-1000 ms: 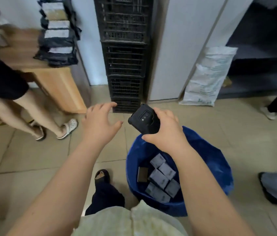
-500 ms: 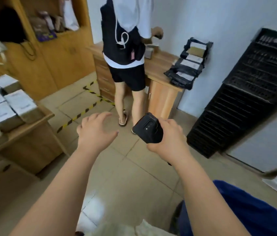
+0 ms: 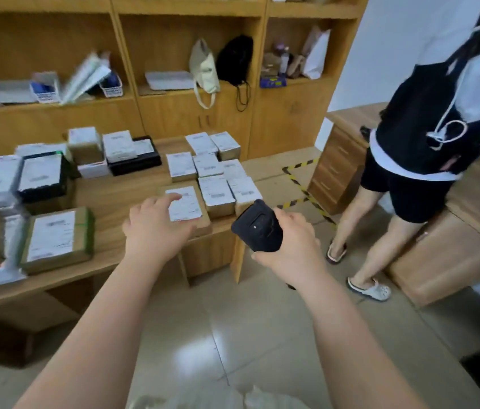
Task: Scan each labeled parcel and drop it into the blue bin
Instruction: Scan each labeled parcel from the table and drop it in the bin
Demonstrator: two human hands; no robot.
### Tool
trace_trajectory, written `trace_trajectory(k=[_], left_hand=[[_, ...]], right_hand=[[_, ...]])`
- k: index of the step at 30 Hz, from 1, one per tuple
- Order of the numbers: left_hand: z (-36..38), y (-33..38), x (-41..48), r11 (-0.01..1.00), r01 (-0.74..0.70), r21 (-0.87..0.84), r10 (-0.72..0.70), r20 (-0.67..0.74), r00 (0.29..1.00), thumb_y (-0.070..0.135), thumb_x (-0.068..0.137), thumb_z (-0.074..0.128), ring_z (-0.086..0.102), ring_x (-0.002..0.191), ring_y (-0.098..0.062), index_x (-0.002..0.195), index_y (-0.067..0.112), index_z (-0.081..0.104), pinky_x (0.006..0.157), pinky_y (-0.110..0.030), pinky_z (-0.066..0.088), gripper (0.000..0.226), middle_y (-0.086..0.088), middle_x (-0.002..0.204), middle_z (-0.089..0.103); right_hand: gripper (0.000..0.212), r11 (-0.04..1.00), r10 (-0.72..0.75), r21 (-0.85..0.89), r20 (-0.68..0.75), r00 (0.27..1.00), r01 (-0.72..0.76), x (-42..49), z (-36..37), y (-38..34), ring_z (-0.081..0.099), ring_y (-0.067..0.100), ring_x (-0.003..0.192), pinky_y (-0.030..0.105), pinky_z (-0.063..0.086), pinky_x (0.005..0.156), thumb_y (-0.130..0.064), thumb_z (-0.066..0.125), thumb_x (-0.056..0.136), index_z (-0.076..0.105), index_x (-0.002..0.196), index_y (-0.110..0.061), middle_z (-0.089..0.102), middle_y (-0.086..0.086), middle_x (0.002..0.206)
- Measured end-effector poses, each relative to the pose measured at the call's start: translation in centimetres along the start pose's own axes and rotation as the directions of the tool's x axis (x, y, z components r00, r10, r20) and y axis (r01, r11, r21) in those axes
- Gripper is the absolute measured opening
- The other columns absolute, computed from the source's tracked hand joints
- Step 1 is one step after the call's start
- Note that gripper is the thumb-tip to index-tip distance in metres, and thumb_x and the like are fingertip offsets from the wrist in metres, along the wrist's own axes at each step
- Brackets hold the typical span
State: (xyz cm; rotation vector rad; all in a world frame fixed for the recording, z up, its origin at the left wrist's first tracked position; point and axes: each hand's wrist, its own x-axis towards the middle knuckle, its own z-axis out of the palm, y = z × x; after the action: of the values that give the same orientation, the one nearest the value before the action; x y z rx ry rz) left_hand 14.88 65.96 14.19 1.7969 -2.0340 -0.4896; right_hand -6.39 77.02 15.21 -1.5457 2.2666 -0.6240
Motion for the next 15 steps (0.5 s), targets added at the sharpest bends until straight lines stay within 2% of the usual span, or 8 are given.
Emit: trace_trajectory(k=[3, 7, 15], left_hand=[[-1.9, -4.8, 1.9, 0.995, 0.098, -0.002, -0.098, -0.03, 0.995, 0.056, 0.081, 0.069, 0.036, 0.135, -0.033, 0.137, 0.041, 0.049, 0.109, -0.053, 0.034, 0.061, -0.003, 0.141, 0.05], [-2.9, -9.6, 3.3, 0.97, 0.239, -0.038, -0.24, -0.024, 0.97, 0.054, 0.081, 0.07, 0.036, 0.136, -0.033, 0.137, 0.042, 0.047, 0.11, -0.057, 0.034, 0.061, -0.004, 0.144, 0.048], [-0.9, -11.7, 8.1, 0.915, 0.404, -0.011, -0.404, -0.019, 0.915, 0.049, 0.082, 0.07, 0.036, 0.133, -0.031, 0.139, 0.04, 0.047, 0.109, -0.05, 0.029, 0.063, -0.003, 0.141, 0.049]], right_hand=[[0.071, 0.996, -0.085, -0.008, 0.074, 0.994, 0.086, 3.5, 2.9, -4.3, 0.044, 0.023, 0.118, 0.037, 0.036, 0.086, -0.039, 0.08, 0.068, 0.046, 0.131, -0.033, 0.047, -0.006, 0.12], [0.089, 0.988, -0.153, -0.002, 0.127, 0.98, 0.154, 7.4, 6.3, -8.2, 0.042, 0.023, 0.122, 0.041, 0.041, 0.098, -0.039, 0.081, 0.07, 0.037, 0.146, -0.028, 0.046, -0.003, 0.129], [0.085, 0.964, -0.246, -0.03, 0.275, 0.929, 0.264, 16.0, 12.0, -10.7, 0.042, 0.025, 0.119, 0.045, 0.042, 0.097, -0.04, 0.08, 0.07, 0.04, 0.144, -0.029, 0.045, -0.002, 0.127]])
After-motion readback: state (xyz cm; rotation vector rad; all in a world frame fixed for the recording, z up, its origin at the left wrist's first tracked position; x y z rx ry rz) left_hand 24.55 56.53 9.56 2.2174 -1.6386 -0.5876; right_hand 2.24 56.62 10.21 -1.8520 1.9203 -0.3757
